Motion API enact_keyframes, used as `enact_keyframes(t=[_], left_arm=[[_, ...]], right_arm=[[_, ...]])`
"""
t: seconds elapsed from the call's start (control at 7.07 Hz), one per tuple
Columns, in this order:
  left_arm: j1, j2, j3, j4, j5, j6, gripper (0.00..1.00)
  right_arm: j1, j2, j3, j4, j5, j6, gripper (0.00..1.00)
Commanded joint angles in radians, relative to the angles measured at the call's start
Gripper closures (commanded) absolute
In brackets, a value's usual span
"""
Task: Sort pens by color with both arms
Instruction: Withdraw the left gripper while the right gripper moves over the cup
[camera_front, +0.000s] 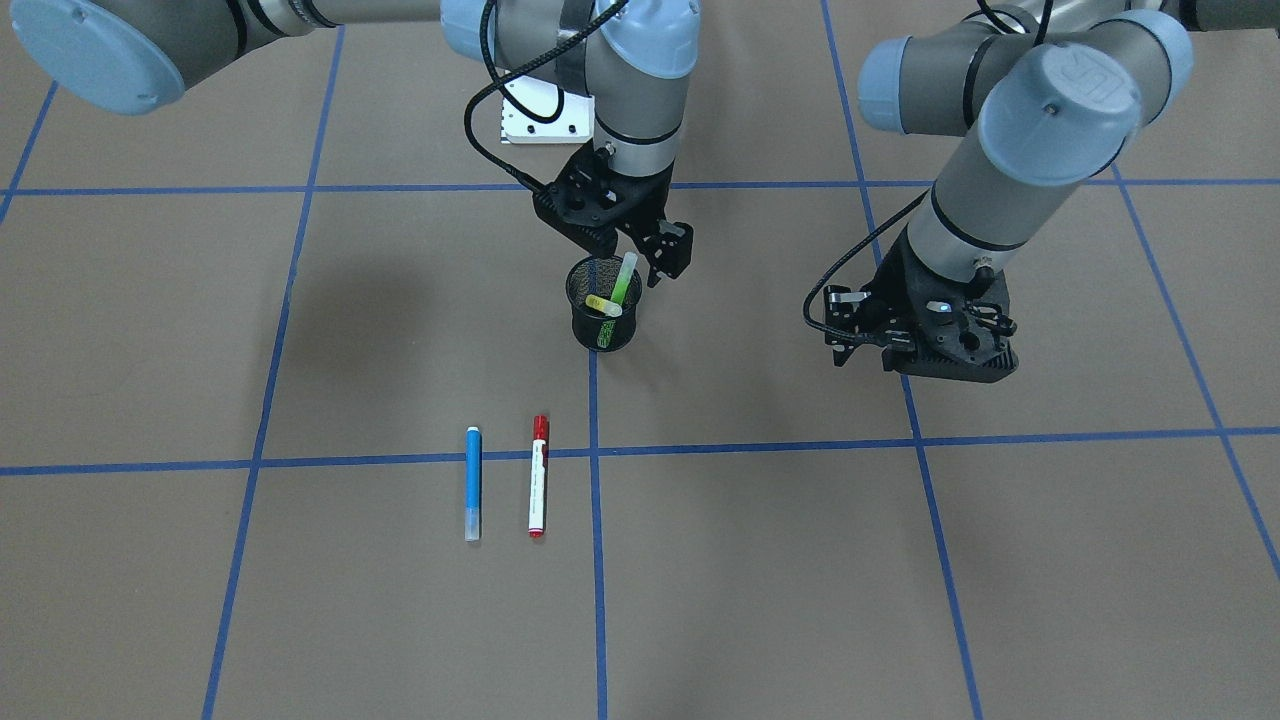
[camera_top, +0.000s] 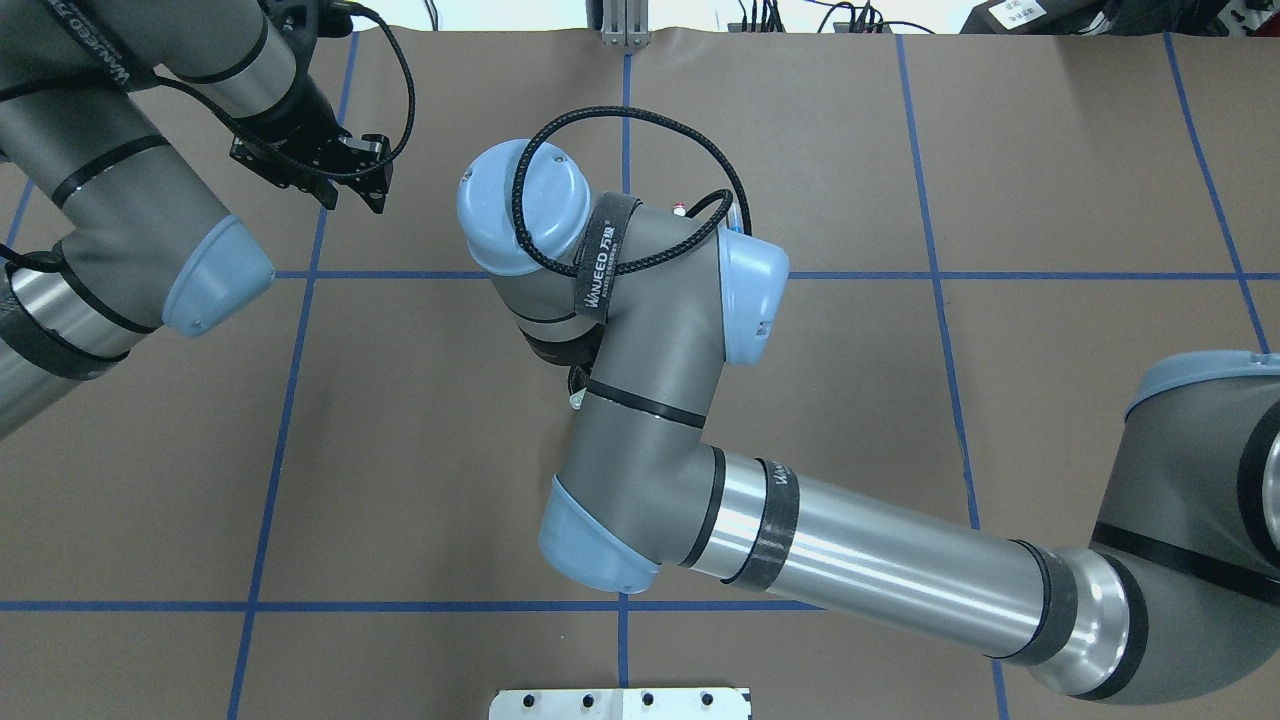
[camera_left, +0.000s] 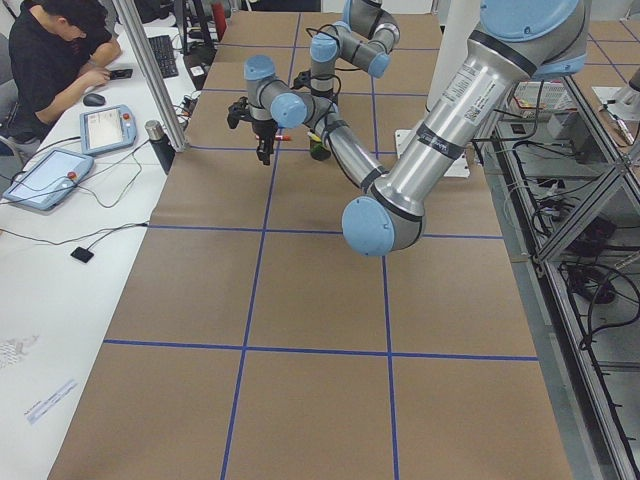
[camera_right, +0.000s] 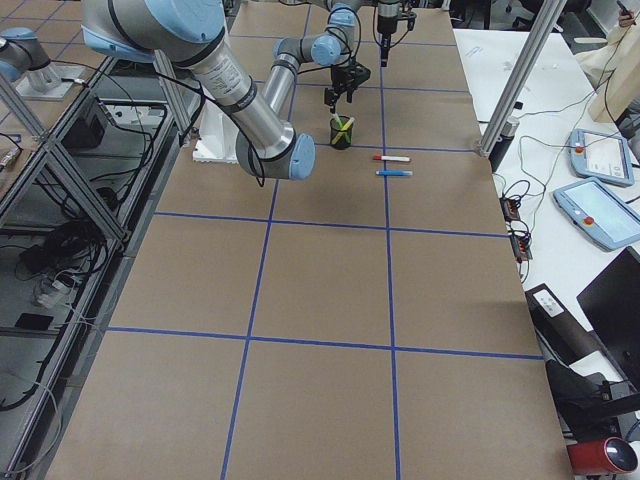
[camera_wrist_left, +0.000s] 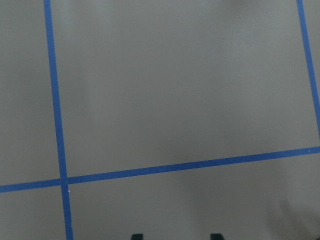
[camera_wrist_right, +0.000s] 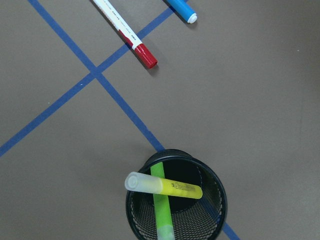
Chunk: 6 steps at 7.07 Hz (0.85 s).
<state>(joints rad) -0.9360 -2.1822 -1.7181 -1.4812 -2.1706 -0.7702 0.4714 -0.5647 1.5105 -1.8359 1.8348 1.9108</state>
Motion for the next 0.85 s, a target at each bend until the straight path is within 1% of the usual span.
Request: enact_keyframes(t=[0.0,0.14,0.42,0.57,0.71], left_arm=[[-0.001,0.006,-0.008,0.004,0.0,0.0,0.45],[-0.001,0.006,-0.008,0.004,0.0,0.0,0.45],[-0.001,0.009,-0.008,0.004,0.002,0.0,0.45],[-0.001,0.013,-0.009,0.004,0.0,0.0,0.45],[-0.001,0.013,-0.009,0.004,0.0,0.0,0.45]], right_arm=[[-0.014,0.005,-0.026,0.021,-0.002,-0.002,0.11],[-0.02,0.002,-0.026,0.021,0.003,-0.006,0.15],[-0.025,-0.007,-0.026,0.018,0.008,-0.007,0.19],[-0.027,-0.009,-0.026,0.017,0.009,-0.007,0.28],[-0.028,-0.011,-0.026,0.015,0.008,-0.007,0.31]])
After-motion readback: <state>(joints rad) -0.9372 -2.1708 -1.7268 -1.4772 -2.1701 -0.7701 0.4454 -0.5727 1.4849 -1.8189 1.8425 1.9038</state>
